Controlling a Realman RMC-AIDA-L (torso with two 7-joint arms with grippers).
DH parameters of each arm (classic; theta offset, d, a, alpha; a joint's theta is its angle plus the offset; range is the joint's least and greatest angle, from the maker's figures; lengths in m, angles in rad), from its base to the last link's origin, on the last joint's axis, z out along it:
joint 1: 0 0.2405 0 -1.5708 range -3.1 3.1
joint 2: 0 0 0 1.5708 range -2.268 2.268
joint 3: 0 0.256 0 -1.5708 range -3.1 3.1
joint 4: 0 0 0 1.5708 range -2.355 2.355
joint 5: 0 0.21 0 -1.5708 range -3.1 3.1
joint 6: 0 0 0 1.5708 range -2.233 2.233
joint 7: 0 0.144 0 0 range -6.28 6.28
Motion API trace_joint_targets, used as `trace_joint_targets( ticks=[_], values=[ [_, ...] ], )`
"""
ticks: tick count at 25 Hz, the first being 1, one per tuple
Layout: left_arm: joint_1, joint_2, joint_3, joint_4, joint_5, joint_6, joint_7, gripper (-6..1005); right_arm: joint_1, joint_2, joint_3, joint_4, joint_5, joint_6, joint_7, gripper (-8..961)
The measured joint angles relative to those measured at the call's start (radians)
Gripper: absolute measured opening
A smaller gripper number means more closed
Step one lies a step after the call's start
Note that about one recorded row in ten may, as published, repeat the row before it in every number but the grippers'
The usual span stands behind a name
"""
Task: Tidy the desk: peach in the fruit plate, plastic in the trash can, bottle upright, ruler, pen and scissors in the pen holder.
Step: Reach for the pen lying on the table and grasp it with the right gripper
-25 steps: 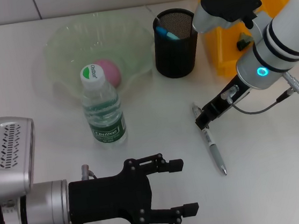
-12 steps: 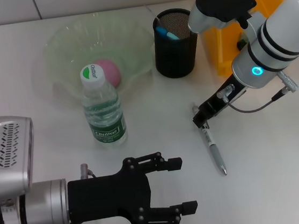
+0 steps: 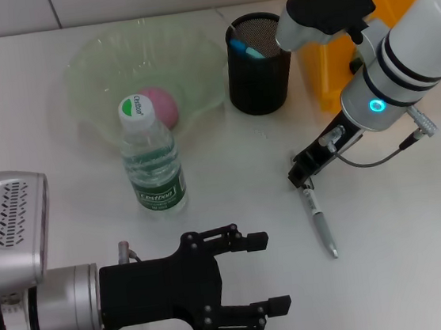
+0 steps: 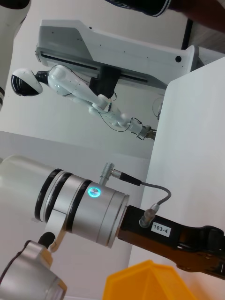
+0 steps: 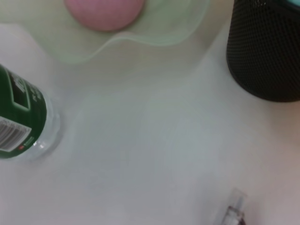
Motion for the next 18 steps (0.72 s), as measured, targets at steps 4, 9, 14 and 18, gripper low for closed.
trace_joint_targets(
  ticks=[4,9,14,18],
  values=[
    [0.0,0.0,0.0,-0.001,0.0,0.0,0.0,813,0.004,0.0,0.0,0.008,0.0,0.002,0.0,365],
    [0.0,0.001,-0.001,-0.002,0.0,0.0,0.0,813,0.004,0.0,0.0,0.002,0.0,-0.002,-0.002,319],
    [0.0,0.002,-0.001,-0.006,0.0,-0.002,0.0,813,0.005,0.0,-0.002,0.007,0.0,-0.004,-0.004,274],
    [-0.001,0.002,-0.001,-0.008,0.0,-0.003,0.0,813,0.005,0.001,-0.002,0.005,0.0,-0.007,-0.005,237]
  ],
)
